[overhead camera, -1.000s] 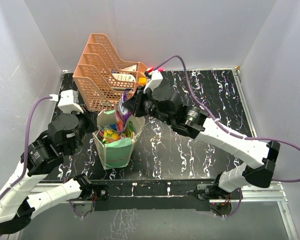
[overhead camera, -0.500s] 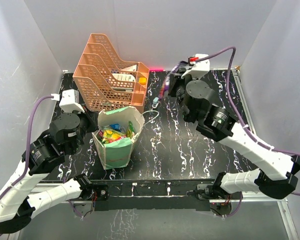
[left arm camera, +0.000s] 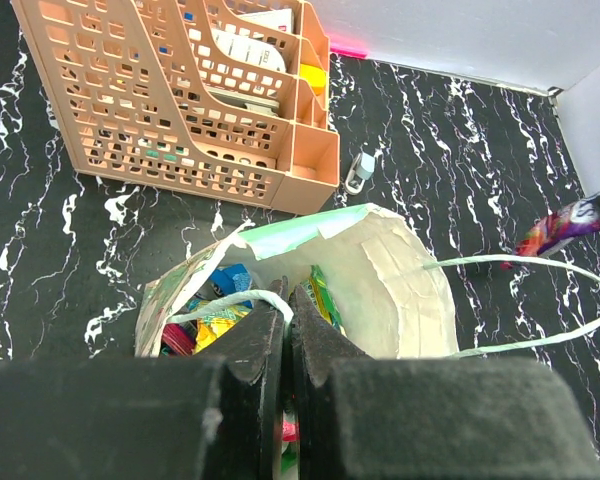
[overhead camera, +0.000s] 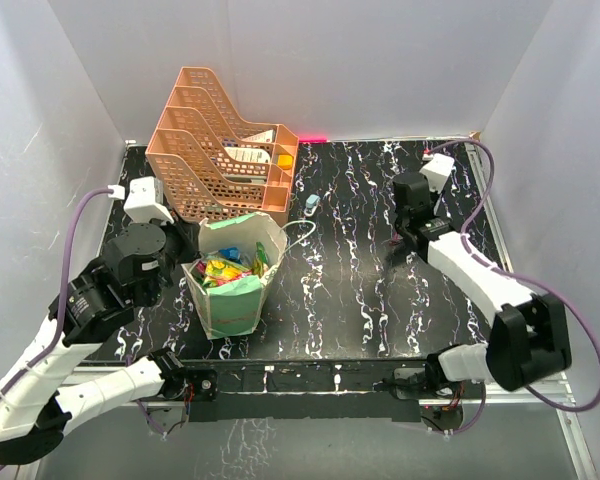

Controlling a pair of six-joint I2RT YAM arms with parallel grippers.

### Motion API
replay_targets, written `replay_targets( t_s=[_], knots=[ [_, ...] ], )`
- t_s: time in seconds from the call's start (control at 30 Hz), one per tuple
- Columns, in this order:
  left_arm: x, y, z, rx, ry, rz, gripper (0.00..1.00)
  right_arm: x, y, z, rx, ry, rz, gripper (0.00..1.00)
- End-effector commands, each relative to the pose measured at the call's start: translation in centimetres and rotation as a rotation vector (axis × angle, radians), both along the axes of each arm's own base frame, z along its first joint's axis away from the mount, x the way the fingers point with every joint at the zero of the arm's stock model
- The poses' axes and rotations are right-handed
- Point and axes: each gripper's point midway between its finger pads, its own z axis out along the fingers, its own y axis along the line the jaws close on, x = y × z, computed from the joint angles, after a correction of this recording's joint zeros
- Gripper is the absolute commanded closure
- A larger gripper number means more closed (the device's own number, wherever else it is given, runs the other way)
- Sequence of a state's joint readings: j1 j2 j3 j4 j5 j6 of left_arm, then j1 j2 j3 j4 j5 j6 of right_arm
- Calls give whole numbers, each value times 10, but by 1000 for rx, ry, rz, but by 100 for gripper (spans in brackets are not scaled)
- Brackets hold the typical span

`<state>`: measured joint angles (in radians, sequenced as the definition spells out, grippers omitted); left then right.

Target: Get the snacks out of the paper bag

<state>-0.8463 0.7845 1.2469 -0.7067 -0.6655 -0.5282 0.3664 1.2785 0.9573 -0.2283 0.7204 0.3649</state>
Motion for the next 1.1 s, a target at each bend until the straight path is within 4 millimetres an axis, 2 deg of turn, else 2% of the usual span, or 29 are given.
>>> replay_targets(
  t_s=[0.0,0.1,0.27,0.37,0.47,0.53,0.6,0.73,0.77,0.83,1.0,1.07],
  knots=[
    [2,-2,9,-24,-21,1,100,55,3,17,243,-191,-11,93],
    [1,-5,6,-36,-13,-9,100,89,7,16,285,-198,-23,93],
    [2,-15,-1,-67,8,-28,100,153,17,46,397,-307,-51,93],
    [3,-21,-3,-86,22,-43,100,181,15,29,538,-315,-88,93],
    [3,-22,-4,-85,23,-43,100,190,4,0,701,-295,-137,93],
    [4,-22,-2,-83,18,-42,100,186,-5,-27,751,-270,-175,93],
    [4,-22,0,-80,14,-43,100,173,-15,-61,746,-225,-212,93],
    [5,-21,1,-66,11,-46,100,133,-32,-129,729,-120,-263,93],
    [5,-22,0,-63,12,-46,100,117,-37,-146,718,-84,-280,92],
    [5,-22,-1,-60,16,-49,100,95,-43,-161,697,-65,-289,91],
    [6,-28,-3,-73,25,-64,100,57,-53,-180,670,-32,-302,75],
    [5,-30,-3,-87,26,-72,100,48,-64,-171,676,-52,-297,68]
  ],
)
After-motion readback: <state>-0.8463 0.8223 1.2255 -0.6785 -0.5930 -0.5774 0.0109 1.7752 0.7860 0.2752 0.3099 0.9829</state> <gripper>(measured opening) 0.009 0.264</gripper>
